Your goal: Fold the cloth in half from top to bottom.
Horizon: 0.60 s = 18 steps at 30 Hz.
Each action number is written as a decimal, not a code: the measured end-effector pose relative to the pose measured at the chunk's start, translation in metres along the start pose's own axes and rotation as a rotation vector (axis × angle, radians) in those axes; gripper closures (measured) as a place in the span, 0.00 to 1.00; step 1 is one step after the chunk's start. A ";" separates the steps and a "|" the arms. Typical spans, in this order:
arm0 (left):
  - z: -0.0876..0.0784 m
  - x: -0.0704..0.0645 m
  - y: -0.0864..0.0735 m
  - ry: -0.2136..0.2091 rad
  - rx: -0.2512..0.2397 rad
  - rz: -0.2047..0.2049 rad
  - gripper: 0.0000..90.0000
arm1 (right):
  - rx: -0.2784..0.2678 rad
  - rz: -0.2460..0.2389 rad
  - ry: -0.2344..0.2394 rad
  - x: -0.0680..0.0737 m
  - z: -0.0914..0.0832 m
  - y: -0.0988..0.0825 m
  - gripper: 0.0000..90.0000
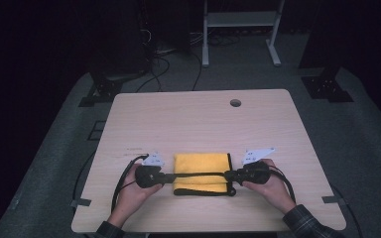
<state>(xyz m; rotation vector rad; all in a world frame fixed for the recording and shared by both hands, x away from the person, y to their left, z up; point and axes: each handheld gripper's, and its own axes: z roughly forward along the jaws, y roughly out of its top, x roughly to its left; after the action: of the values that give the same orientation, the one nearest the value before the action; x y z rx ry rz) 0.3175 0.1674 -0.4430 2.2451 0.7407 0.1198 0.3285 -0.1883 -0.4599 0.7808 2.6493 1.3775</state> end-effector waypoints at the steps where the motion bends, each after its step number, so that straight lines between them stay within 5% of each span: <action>1: 0.001 0.000 -0.002 -0.002 0.016 0.002 0.98 | 0.006 0.003 0.000 0.001 0.001 -0.001 0.90; 5: 0.008 -0.002 -0.009 -0.008 0.051 -0.006 0.92 | 0.038 -0.002 0.004 0.002 0.006 -0.008 0.88; 11: -0.008 -0.003 0.001 -0.020 -0.038 -0.012 0.80 | -0.046 0.002 0.034 0.003 -0.009 0.001 0.75; 14: -0.013 0.000 0.009 -0.003 -0.072 -0.003 0.80 | -0.095 0.000 0.018 0.003 -0.017 0.009 0.79; 18: -0.006 0.010 0.019 0.010 -0.095 -0.009 0.85 | -0.087 0.008 -0.002 -0.003 -0.010 0.013 0.87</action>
<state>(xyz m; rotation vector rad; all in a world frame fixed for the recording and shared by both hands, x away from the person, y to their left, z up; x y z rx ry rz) 0.3326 0.1663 -0.4268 2.1527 0.7354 0.1584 0.3334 -0.1907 -0.4444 0.7837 2.5673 1.4820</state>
